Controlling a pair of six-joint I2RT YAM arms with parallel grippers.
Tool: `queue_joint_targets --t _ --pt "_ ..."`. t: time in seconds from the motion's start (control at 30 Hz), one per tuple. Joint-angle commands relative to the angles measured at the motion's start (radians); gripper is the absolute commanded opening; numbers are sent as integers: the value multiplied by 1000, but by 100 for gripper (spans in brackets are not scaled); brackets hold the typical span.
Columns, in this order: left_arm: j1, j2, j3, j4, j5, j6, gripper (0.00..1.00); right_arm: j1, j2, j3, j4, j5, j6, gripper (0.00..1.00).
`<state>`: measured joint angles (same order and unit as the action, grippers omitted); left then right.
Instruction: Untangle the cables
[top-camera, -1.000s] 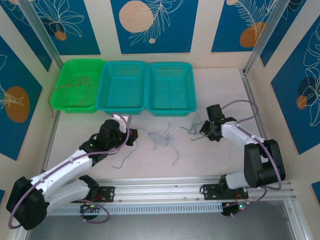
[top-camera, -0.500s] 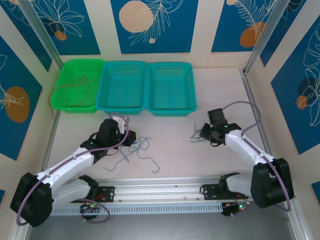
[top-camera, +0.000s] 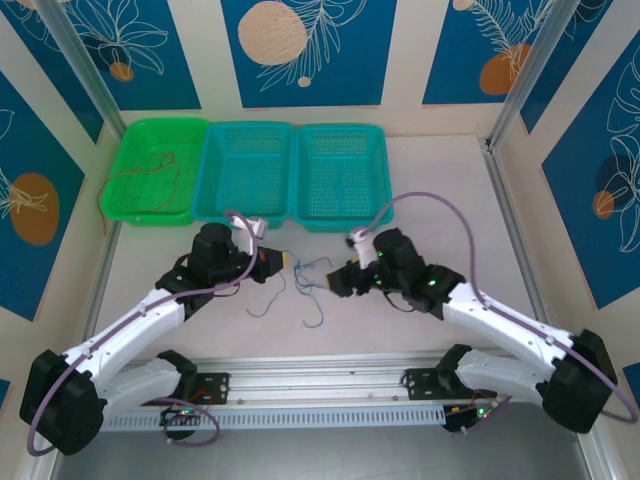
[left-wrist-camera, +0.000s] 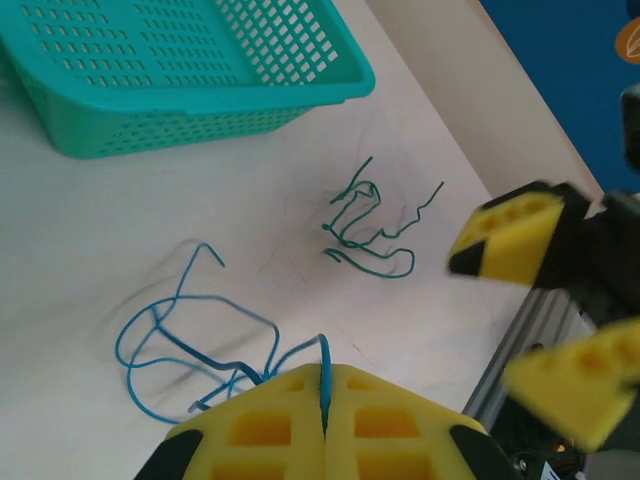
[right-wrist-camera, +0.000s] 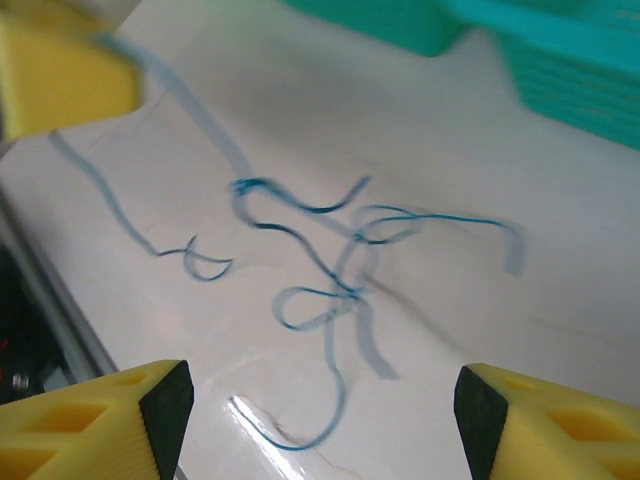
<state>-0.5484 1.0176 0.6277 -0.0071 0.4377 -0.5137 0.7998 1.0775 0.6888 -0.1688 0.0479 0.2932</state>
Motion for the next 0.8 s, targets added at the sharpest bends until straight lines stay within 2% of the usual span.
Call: queue_joint_targets --t 0.0,0.13,0.2,0.3,0.4,0.47,0.57,0.67,0.7,0.77 --pt "-16 -2 23 13 33 26 0 51 113 -47 242 9 -150 72" --pt "-24 -4 23 13 35 25 0 50 254 -79 477 -9 -258 76" --pt "-27 -7 23 10 37 27 0 51 321 -42 504 -43 -292 76" --pt "-30 -9 16 3 23 22 0 56 391 27 495 -181 -288 74" --pt "-33 -16 4 24 23 12 0 76 446 43 567 -256 -282 73" --pt "-34 -16 0 29 22 11 0 92 480 50 608 -254 -276 74" --pt "-33 -17 4 29 27 16 0 103 548 80 632 -183 -257 72" --pt "-35 -24 13 23 27 22 0 106 612 109 624 -49 -233 58" --pt "-36 -34 16 17 16 23 0 108 629 124 600 21 -219 45" --pt "-36 -64 13 6 -28 26 0 108 645 142 551 114 -195 27"
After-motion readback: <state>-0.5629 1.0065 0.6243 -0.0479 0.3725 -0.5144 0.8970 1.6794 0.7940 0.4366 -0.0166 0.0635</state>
